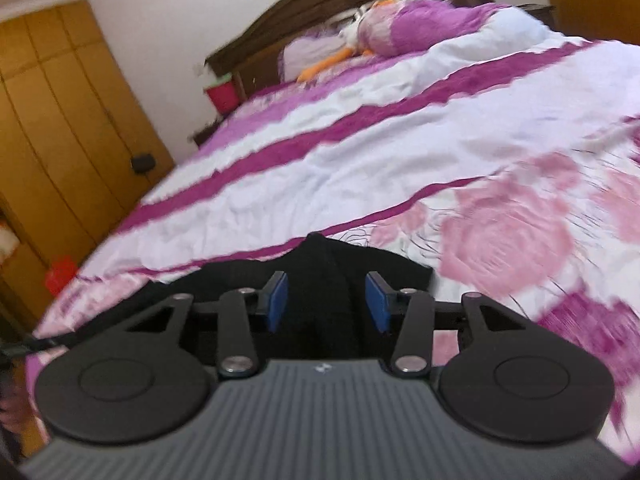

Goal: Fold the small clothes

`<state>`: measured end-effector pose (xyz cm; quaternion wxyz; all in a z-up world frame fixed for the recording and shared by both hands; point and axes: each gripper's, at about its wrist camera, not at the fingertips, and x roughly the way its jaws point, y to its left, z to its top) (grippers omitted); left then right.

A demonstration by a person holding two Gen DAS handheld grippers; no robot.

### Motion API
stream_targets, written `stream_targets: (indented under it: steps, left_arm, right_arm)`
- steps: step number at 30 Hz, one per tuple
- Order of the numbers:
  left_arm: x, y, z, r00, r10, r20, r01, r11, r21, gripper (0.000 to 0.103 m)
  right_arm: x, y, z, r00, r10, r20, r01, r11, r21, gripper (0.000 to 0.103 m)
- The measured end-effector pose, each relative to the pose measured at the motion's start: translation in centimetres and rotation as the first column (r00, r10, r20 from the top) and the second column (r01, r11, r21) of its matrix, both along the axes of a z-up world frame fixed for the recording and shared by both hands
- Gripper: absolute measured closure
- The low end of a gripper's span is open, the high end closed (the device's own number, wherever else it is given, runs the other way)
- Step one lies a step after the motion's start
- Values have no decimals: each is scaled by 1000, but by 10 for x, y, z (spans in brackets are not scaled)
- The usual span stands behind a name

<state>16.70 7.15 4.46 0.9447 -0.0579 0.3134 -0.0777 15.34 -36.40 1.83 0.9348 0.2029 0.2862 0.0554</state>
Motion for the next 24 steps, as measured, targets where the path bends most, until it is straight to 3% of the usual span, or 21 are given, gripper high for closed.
stream_targets:
  steps: [4,6,9,12,14,18,22,24]
  left_arm:
    - [13,-12,-4,999,-2,39,2,1000,5,53]
    - [20,-19,-9,998,-14,60,13,1000,10,53]
    - [33,-26,-21,996,-30,83,29,999,14,53]
    - [55,-33,-42,998,2,56,-5,999,48,53]
    - [72,-36,-60,999,40,30,-42,995,90,53]
    - [86,-34,-79,998,51,35,-54,994,98,49]
    - [87,-32,-79,999,39,37,-43,993,106,48]
    - [86,-30,-76,999,40,31,-43,995,93,48]
  right_arm:
    - [38,11,-23,995,27,-92,-30,999,-28,60]
    - [45,15,-30,993,57,-103,-60,998,-27,94]
    - [36,13,-21,999,41,-9,-41,999,-29,96]
    - [32,9,-13,997,-45,64,52,992,-112,96]
    - [41,8,-22,998,-49,25,52,988,-148,96]
    - [55,15,-48,999,-45,-22,39,977,-211,95]
    - [53,10,-49,998,-54,-14,51,985,-167,95]
    - [46,1,-45,998,-64,-8,62,991,-119,85]
